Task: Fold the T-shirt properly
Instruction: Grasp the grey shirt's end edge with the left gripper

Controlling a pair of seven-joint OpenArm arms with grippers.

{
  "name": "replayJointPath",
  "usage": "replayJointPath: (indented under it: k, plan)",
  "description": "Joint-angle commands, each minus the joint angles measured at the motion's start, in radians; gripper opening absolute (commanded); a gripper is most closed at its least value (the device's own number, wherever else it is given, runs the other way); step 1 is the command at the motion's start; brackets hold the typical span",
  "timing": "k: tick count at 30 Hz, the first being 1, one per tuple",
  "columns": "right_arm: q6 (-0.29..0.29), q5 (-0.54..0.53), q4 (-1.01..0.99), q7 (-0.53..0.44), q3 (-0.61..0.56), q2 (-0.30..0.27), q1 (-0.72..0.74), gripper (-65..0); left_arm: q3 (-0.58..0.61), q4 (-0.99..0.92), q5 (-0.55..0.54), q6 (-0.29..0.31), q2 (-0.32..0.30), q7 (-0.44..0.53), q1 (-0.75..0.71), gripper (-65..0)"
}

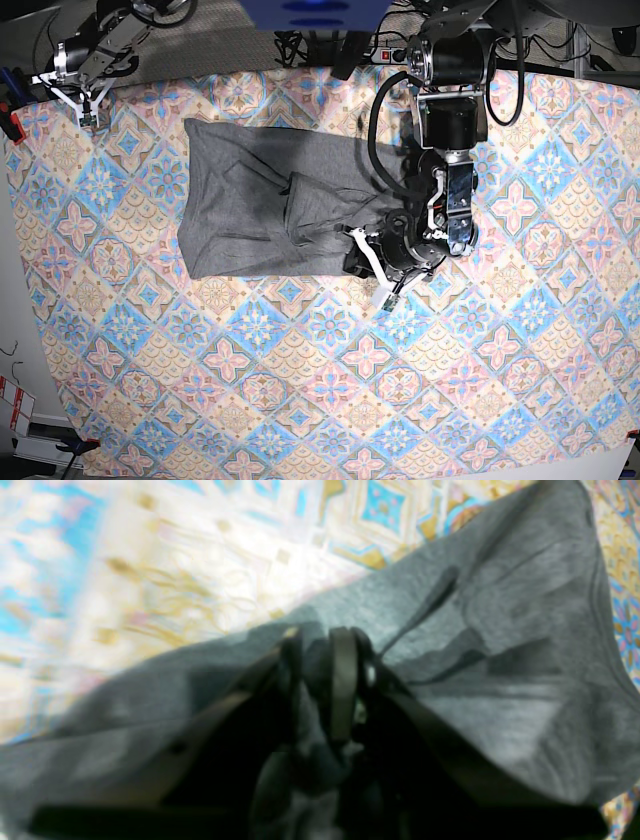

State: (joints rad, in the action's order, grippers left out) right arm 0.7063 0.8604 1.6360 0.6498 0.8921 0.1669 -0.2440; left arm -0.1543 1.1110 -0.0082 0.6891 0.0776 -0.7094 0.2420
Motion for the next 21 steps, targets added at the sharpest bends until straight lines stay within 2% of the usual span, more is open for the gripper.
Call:
replayJointPath:
  k: [1,4,9,17,21]
  plan:
    - [-0.008,0.009,0.019,-0.003,0.003,-0.010,0.001,-50.3,0.002,0.068,-0.019,0.009,0.003,-0.005,0.009,-56.6]
    - [-0.008,0.009,0.019,-0.003,0.002,-0.010,0.001,-50.3,0.003,0.177,-0.019,0.009,0.003,-0.102,-0.011,-56.6]
    - [-0.008,0.009,0.019,-0.002,0.002,-0.010,0.001,-50.3,0.003,0.246,-0.019,0.009,0.003,-0.214,-0.017,-56.6]
    - [-0.008,0.009,0.019,-0.002,0.002,-0.010,-0.001,-50.3,0.057,0.390,-0.009,0.009,0.003,-0.221,-0.106,-56.5]
    - [-0.008,0.009,0.019,-0.002,0.002,-0.010,-0.004,-50.3,-0.020,0.369,-0.011,0.009,0.008,-0.218,-0.088,-53.0]
